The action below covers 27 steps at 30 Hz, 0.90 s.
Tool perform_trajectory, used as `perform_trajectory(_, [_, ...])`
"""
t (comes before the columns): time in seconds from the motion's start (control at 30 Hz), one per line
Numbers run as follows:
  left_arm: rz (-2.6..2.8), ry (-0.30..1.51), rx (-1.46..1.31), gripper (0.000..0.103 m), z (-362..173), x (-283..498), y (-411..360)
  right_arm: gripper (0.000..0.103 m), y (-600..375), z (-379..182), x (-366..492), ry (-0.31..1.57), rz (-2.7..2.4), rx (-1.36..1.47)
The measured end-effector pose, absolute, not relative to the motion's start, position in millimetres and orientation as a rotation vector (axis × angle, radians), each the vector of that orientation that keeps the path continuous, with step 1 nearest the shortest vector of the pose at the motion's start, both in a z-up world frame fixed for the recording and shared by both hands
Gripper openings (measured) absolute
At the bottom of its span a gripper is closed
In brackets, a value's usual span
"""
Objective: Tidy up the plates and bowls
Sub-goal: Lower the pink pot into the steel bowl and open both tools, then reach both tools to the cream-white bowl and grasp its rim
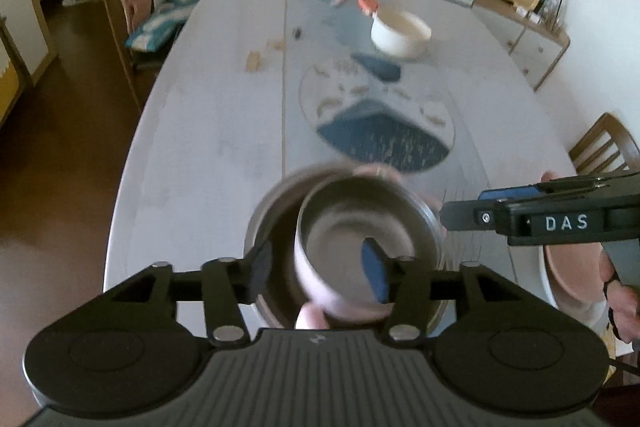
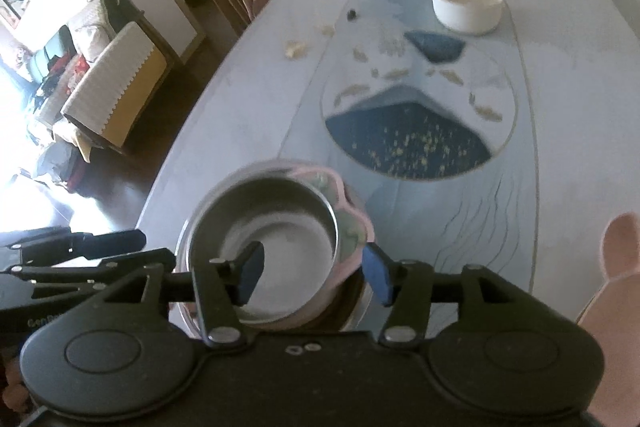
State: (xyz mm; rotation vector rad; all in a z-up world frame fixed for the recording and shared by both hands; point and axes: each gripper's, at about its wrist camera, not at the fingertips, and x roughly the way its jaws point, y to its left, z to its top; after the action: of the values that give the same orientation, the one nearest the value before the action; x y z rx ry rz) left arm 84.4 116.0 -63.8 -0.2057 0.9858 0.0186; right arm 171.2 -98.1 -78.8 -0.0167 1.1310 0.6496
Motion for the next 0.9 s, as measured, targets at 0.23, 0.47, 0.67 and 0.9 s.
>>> perform_trajectory(0.23, [0.008,0.936,-0.168,0.05,-41.3,112.3,104.8,0.066,-106.1,-47.6,185.9,1.046,0.664,-0.055])
perform_trajectory(0.47, [-0.009,0.882,-0.118,0.064,-19.7,152.7,88.9,0.076,-124.6,-24.7,220.1,0.974,0.622,-0.055])
perform_trajectory(0.67, [-0.024,0.851,-0.082,0.066,-8.6,199.6,68.6,0.08,-140.7,-19.5,262.1,0.943,0.566,-0.042])
perform_trajectory(0.9, [0.022,0.842,-0.06,0.07,-13.8,260.9,53.5,0.089,-153.4,-19.7,310.8,0.923,0.509,-0.06])
